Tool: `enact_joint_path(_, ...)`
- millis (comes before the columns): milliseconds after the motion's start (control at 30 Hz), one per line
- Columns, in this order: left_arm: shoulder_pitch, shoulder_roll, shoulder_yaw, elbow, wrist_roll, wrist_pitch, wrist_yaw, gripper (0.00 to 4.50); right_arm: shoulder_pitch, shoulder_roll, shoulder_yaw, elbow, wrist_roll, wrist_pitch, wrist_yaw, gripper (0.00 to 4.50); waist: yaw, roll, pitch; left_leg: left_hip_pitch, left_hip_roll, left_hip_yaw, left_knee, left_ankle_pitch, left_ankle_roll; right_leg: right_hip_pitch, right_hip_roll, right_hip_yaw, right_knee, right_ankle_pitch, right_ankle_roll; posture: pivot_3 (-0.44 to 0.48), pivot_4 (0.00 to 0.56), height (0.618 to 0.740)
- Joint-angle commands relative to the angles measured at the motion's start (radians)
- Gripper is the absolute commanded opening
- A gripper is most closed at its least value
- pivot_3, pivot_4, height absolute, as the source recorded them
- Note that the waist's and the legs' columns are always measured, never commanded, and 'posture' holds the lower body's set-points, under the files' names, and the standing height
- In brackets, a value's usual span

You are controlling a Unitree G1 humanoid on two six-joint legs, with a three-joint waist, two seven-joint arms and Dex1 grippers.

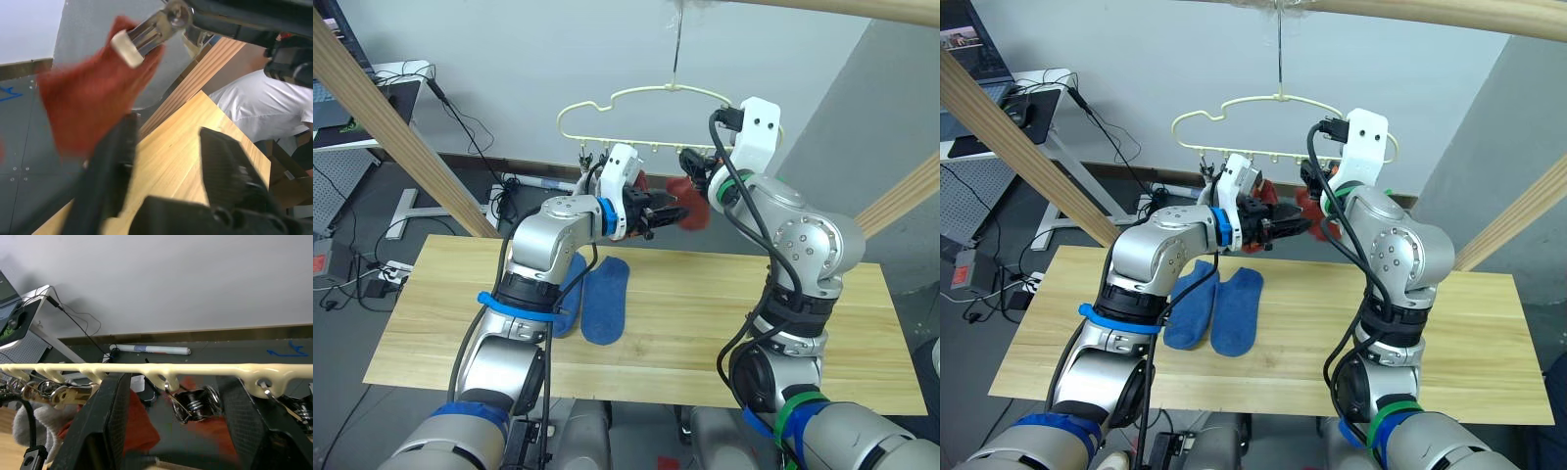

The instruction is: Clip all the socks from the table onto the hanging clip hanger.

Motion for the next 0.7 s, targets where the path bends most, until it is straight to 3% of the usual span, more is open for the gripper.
enact_joint_path(33, 0.012, 0.013, -0.009, -0.085, -0.026, 0.026, -0.014, 3.57, 0.017, -0.033, 0.031, -0.103, 0.042, 0.075, 0.048, 2.77, 0.0, 0.0, 0.0, 0.0, 0.0, 0.0, 0.0, 0.0, 0.0, 0.0, 0.0, 0.0, 0.0, 0.0, 0.0, -0.004, 0.298, 0.74)
enact_joint_path(133, 0.035, 0.029, -0.017, -0.139, -0.04, 0.054, -0.027, 4.46, 0.052, -0.09, 0.072, -0.165, 0.059, 0.14, 0.092, 2.77, -0.001, 0.0, 0.0, 0.0, 0.0, 0.0, 0.0, 0.0, 0.0, 0.0, 0.0, 0.0, 0.0, 0.0, 0.0, -0.011, 0.298, 0.74)
enact_joint_path(433, 0.128, 0.092, 0.004, -0.299, -0.083, 0.072, -0.04, 4.46, 0.134, -0.21, 0.112, -0.327, 0.076, 0.241, 0.195, 2.77, -0.008, 0.0, 0.0, 0.0, 0.0, -0.001, 0.001, 0.0, 0.0, 0.001, 0.0, -0.001, 0.0, 0.0, 0.0, -0.029, 0.292, 0.74)
enact_joint_path(700, 0.234, 0.181, 0.084, -0.457, -0.143, 0.055, -0.032, 4.46, 0.252, -0.278, 0.148, -0.437, 0.071, 0.209, 0.236, 2.77, -0.018, 0.0, 0.0, 0.0, 0.0, -0.002, 0.0, 0.0, 0.0, 0.001, 0.0, -0.001, 0.0, 0.0, 0.0, -0.03, 0.28, 0.74)
